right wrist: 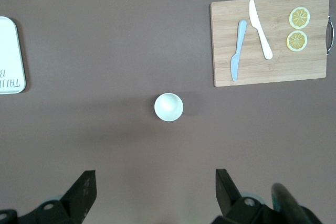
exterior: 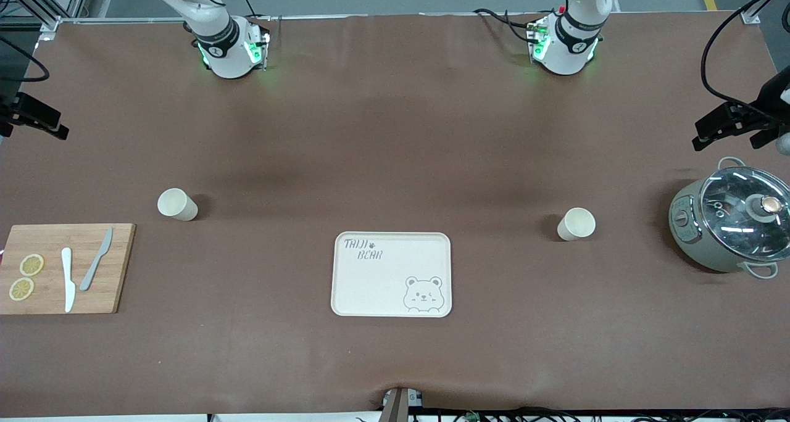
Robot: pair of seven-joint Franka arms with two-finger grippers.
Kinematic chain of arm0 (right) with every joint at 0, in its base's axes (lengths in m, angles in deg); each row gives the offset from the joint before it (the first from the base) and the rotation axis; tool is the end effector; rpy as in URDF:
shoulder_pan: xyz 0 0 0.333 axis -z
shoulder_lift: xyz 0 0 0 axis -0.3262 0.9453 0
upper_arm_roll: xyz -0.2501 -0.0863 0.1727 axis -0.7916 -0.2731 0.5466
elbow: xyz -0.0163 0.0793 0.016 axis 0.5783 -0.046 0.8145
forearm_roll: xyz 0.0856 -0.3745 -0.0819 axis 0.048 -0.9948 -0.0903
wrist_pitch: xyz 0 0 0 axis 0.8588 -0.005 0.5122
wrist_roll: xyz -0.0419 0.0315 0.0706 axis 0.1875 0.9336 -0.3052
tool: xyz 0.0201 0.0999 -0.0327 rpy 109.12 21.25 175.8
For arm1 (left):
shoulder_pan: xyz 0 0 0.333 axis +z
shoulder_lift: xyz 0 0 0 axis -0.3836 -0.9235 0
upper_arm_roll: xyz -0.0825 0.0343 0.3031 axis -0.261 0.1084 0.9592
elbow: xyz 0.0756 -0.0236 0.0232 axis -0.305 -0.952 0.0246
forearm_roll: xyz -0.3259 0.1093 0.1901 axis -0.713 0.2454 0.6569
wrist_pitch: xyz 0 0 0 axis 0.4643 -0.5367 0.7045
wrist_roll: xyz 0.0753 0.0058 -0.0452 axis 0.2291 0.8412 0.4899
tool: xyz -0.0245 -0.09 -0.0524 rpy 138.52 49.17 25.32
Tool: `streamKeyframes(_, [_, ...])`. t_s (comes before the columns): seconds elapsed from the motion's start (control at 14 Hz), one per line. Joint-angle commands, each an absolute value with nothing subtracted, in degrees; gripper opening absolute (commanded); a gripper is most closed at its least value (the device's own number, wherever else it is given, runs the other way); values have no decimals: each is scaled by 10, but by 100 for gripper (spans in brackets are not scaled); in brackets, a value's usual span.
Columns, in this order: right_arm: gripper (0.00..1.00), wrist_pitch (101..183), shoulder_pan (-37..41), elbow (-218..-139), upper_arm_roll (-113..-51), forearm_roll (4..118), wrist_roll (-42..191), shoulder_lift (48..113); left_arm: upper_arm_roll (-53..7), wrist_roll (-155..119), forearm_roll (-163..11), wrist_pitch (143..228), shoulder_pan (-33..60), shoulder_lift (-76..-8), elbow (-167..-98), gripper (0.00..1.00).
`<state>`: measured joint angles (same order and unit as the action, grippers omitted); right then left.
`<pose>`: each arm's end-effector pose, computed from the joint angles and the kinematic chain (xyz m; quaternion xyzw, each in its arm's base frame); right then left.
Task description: Place white IKEA cup upright on tray with both arms
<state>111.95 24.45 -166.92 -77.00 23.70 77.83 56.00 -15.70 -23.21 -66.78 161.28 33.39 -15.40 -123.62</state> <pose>0.5384 -0.0554 0.6453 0.9993 -0.0336 -0.0139 0.0009 0.5539 0.0011 0.6296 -0.9997 -0.0090 -0.0229 0.0056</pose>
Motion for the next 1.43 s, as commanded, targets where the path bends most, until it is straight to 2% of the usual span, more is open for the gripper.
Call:
streamKeyframes(0.0, [100,1117,245,-1657,-767,230,776,564,-162,-242,-668,1609,335,-162,-1220,100])
streamKeyframes(0.93, [100,1119,245,-1657,-766,234,772,570,-162,-240,-643,1631,342,-204,-1219,100])
streamKeyframes(1.14, [100,1149,245,-1658,-766,238,775,583,-159,-239,-643,1635,340,-226,-1221,100])
streamKeyframes(1.36, [100,1170,242,-1657,-765,238,772,591,-160,-226,-644,1700,339,-255,-1241,100])
